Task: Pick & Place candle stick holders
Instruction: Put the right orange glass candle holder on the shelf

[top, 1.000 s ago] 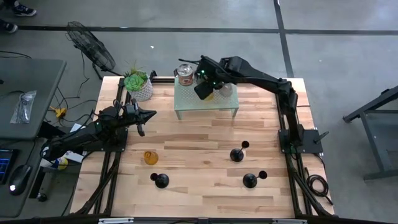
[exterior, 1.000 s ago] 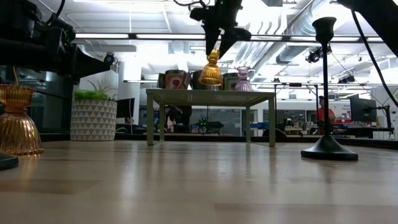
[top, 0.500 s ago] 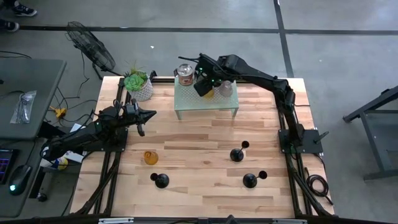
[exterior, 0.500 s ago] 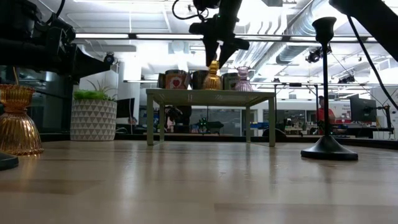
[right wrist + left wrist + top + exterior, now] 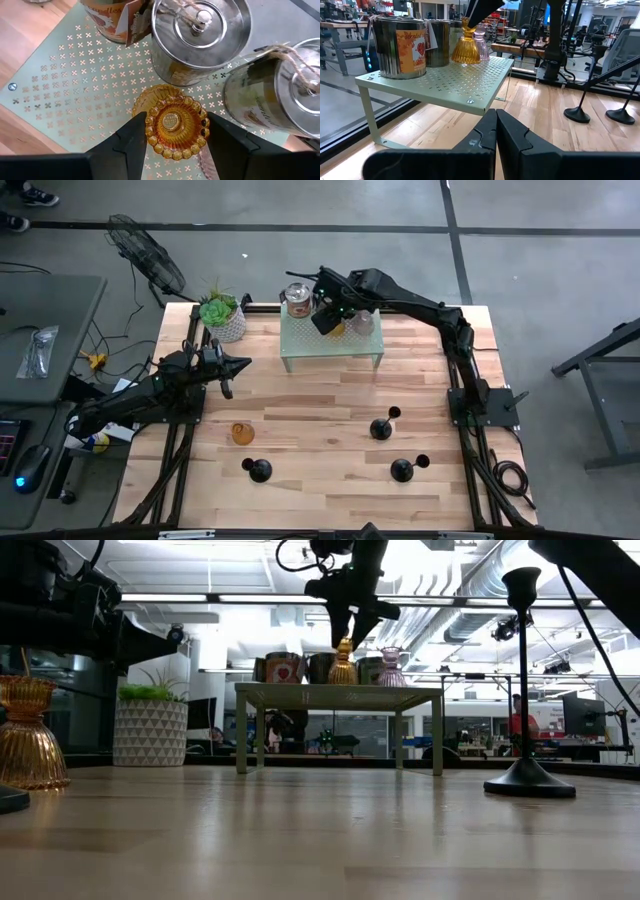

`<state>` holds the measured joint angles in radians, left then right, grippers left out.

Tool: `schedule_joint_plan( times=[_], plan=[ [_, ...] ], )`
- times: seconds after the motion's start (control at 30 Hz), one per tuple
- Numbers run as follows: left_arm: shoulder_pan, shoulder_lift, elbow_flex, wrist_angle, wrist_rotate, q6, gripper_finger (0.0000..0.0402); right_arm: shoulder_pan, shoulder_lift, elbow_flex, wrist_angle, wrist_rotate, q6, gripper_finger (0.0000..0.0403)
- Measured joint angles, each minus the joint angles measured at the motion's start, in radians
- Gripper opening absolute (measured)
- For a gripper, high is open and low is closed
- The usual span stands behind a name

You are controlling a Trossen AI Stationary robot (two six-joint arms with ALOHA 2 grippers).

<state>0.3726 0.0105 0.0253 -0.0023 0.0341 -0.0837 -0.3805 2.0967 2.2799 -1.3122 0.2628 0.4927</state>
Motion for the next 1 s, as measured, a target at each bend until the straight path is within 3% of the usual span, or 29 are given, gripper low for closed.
schedule_joint_plan(
  times=[1.0],
  plan=[
    [0.0,0.0,0.0,0.0,0.0,0.0,0.0,0.001,0.018,-0.001,0.015,-0.003,-0.023,0.017]
  ],
)
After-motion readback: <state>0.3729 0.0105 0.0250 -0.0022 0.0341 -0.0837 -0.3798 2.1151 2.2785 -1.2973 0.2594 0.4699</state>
